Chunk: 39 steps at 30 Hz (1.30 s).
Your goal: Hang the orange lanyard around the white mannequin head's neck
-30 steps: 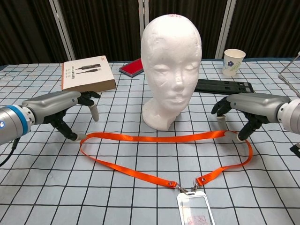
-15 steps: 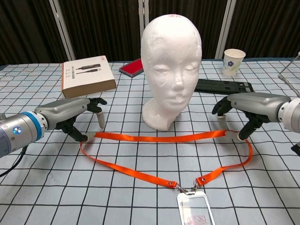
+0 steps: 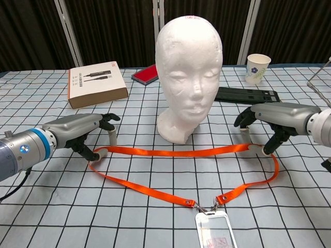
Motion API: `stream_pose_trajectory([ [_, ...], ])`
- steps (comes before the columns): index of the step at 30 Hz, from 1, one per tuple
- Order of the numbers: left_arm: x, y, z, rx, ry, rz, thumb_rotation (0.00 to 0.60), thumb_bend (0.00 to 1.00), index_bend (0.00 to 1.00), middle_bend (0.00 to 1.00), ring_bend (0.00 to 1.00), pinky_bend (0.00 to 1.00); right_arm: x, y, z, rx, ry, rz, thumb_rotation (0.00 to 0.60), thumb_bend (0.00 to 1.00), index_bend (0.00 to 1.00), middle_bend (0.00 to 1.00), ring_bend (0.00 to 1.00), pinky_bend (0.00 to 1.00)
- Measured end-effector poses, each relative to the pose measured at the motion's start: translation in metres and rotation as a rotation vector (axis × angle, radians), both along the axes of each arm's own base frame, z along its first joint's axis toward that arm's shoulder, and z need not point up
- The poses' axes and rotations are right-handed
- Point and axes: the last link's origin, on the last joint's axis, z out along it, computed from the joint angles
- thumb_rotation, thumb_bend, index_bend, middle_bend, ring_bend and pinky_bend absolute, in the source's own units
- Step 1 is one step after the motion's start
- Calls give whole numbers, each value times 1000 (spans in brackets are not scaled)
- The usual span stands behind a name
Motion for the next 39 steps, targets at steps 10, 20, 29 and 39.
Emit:
stream_pose_trajectory([
  [10, 3, -2, -3, -9, -5, 2, 600, 535, 605, 0, 0, 0, 0, 0, 0, 1, -2, 0, 600, 499, 723, 184, 0, 0],
  [20, 6, -4, -1, -1, -9, -14, 600, 543, 729, 0, 0, 0, -2, 2, 3, 1, 1, 12, 600, 499, 726, 187, 0, 0],
  [29, 11, -11, 6, 8, -28, -43, 600, 544, 736, 0, 0, 0, 1, 6, 8, -6, -9, 37, 600, 500, 730, 190, 0, 0],
  [39, 9, -31, 31, 54, -99, -129, 600, 543, 746, 0, 0, 0, 5, 18, 28, -21, -28, 170, 600, 499, 732, 187, 0, 0],
])
